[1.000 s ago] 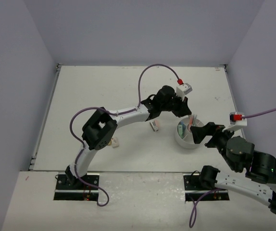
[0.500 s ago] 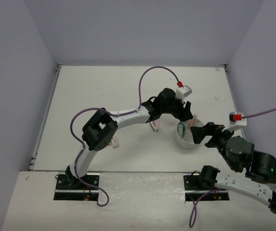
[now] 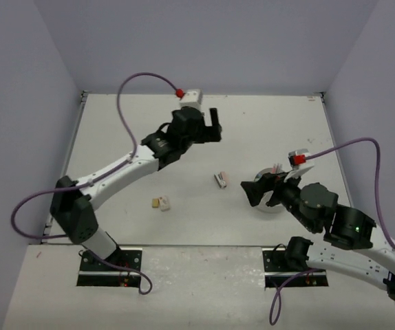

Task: Sort the stationery into containers
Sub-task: Place the stationery in the storage box, then pick up the stationery from the center of the board.

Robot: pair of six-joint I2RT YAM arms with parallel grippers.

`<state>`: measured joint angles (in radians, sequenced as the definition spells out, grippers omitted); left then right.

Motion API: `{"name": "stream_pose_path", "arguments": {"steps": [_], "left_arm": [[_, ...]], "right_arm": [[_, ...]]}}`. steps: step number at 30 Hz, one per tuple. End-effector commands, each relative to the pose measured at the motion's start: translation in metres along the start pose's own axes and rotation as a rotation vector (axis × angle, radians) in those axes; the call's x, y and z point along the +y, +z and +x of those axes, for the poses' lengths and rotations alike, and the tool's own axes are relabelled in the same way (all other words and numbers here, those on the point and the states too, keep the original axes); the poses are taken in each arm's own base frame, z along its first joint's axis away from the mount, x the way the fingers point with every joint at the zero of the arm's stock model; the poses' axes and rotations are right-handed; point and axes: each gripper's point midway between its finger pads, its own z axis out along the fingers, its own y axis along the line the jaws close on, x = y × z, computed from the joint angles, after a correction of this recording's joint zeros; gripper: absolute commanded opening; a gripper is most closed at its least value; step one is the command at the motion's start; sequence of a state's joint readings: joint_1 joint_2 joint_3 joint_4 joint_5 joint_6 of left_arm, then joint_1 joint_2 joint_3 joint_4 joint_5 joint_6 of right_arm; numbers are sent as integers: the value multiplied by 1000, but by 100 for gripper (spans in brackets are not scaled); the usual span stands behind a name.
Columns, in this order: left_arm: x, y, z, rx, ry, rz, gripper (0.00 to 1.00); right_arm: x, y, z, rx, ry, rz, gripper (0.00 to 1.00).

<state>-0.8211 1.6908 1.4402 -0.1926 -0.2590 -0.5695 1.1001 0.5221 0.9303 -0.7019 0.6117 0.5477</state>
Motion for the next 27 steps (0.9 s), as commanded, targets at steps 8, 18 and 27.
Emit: {"name": "stream_pose_path", "arguments": {"steps": [8, 18, 27], "left_arm": [[200, -254, -24, -324, -379, -726, 100], [207, -333, -31, -411, -263, -540, 100], [232, -307, 13, -309, -143, -658, 100]], "right_arm": [[196, 80, 60, 312, 21, -556, 78], [276, 167, 190, 637, 51, -315, 70], [233, 207, 273, 672, -26, 12, 72]]}}
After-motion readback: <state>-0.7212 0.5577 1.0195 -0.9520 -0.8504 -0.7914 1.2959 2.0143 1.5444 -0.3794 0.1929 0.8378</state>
